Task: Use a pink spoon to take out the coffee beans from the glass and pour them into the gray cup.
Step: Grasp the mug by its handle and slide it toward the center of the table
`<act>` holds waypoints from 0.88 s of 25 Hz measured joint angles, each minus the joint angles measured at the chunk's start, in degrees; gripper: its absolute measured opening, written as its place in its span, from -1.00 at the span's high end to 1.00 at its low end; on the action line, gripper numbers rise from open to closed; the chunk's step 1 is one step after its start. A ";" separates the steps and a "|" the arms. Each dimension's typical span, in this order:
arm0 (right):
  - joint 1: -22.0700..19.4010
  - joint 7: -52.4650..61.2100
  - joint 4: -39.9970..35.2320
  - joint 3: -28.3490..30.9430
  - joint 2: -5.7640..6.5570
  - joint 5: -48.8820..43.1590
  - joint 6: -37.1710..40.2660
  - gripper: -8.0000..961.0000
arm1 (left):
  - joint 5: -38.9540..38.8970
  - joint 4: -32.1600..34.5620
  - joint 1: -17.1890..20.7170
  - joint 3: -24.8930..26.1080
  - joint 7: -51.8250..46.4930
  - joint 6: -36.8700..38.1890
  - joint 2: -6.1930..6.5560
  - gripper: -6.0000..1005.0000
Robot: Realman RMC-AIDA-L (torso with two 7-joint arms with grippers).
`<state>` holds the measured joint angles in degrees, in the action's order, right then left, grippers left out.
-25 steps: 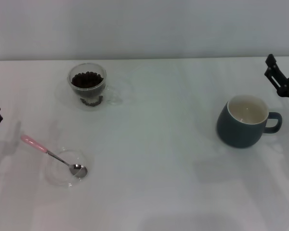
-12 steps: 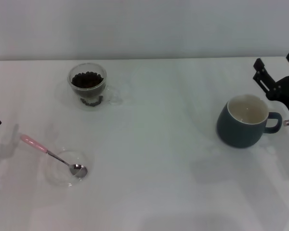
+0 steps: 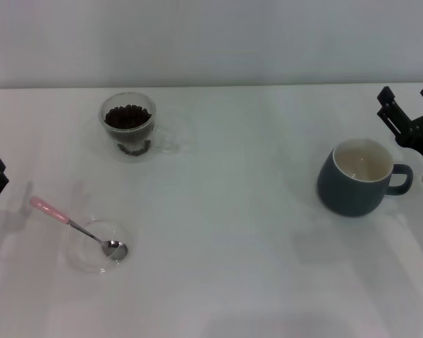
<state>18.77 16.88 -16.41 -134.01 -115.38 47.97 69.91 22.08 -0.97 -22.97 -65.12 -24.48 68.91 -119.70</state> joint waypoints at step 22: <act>-10.85 0.09 4.15 -7.13 0.21 -0.12 3.56 -0.82 | 0.07 0.00 0.51 0.00 0.17 0.01 0.09 -0.74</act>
<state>7.91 16.97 -12.26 -141.14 -115.17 47.85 73.47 22.15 -0.96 -22.46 -65.12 -24.31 68.92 -119.62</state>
